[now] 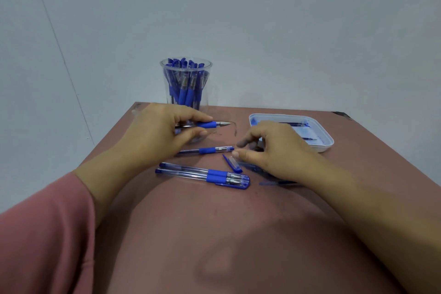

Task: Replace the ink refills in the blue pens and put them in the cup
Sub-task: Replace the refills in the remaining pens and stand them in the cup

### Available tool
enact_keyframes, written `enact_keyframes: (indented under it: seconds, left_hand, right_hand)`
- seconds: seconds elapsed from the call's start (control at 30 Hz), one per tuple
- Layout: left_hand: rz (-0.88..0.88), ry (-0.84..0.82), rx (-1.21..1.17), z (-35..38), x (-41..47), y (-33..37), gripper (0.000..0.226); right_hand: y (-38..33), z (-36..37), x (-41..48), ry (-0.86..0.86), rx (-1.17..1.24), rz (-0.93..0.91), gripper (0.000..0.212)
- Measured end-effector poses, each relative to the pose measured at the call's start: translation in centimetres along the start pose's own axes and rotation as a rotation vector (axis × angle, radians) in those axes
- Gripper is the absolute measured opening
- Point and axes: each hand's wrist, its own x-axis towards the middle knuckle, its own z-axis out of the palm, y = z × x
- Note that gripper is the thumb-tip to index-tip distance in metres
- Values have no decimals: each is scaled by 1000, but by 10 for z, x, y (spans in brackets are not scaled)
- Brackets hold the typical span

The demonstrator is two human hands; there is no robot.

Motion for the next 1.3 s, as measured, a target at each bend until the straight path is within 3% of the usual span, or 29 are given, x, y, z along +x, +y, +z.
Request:
enact_keyframes:
  seconds: [0.3, 0.43, 0.8, 1.1, 1.3]
  left_hand:
    - [34, -35, 52, 1, 1, 2, 27]
    - [32, -32, 66, 0, 2, 2, 27]
    - [53, -21, 52, -2, 1, 8, 28]
    - [109, -54, -41, 11, -5, 19, 26]
    - [163, -14, -91, 19, -9, 25, 25]
  right_hand:
    - [-20, 9, 5, -102, -259, 11, 30]
    - [-18, 10, 6, -110, -194, -26, 22]
    - [-3, -26, -7, 93, 0, -35, 8]
    - [-2, -16, -7, 113, 72, -186, 18]
    - [1, -8, -10, 151, 121, -268, 10]
